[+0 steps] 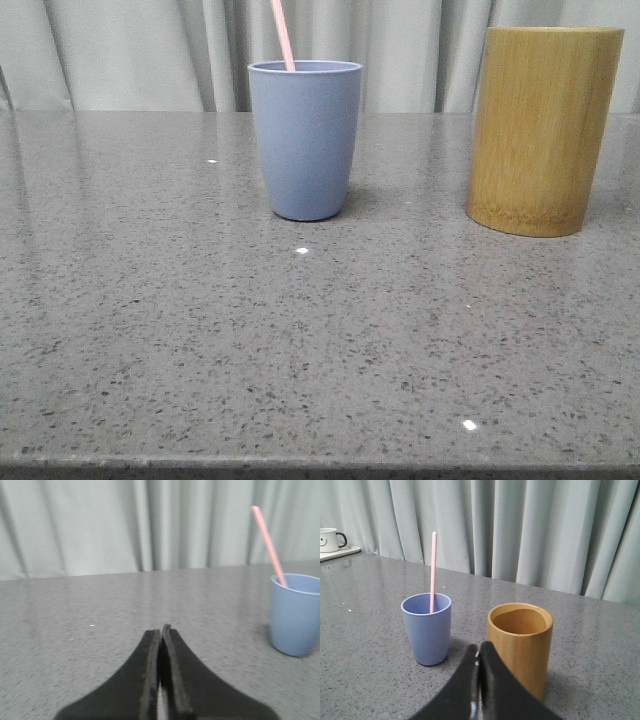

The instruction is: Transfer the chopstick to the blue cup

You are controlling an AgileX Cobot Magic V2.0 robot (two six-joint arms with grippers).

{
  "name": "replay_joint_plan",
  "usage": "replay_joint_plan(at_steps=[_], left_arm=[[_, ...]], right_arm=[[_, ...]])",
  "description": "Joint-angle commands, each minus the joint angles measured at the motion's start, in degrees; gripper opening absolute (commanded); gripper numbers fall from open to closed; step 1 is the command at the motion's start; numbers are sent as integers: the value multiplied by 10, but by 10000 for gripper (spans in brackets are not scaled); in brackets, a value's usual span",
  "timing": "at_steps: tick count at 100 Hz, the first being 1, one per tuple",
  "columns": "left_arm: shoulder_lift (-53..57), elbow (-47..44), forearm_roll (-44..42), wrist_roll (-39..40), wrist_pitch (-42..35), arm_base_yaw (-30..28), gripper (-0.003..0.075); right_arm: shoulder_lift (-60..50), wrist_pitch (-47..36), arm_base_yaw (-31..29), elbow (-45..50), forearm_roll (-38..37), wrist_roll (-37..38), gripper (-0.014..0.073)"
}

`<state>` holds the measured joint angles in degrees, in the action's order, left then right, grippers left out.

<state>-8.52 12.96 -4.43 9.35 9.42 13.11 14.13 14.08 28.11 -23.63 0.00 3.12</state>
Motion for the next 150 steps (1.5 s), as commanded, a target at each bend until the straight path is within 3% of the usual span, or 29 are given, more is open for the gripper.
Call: replay_joint_plan(at_steps=[1,32,36,67,150], left_arm=[[16,-23,28,-13,-83,-39,-19],[110,-138,32,-13,-94,-131,-19],[107,-135,33,-16,-63,-136,-19],[109,-137,39,-81,-67,-138,-19],[108,-136,40,-82,-67,-138,-19]], right_arm=[[4,-46,-3,-15,0,-3,-60],[4,-46,-3,-15,0,-3,-60],[4,-45,-3,-15,0,-3,-60],[5,-44,-3,-15,0,-3,-60],[5,-45,-3,-13,0,-3,-60]])
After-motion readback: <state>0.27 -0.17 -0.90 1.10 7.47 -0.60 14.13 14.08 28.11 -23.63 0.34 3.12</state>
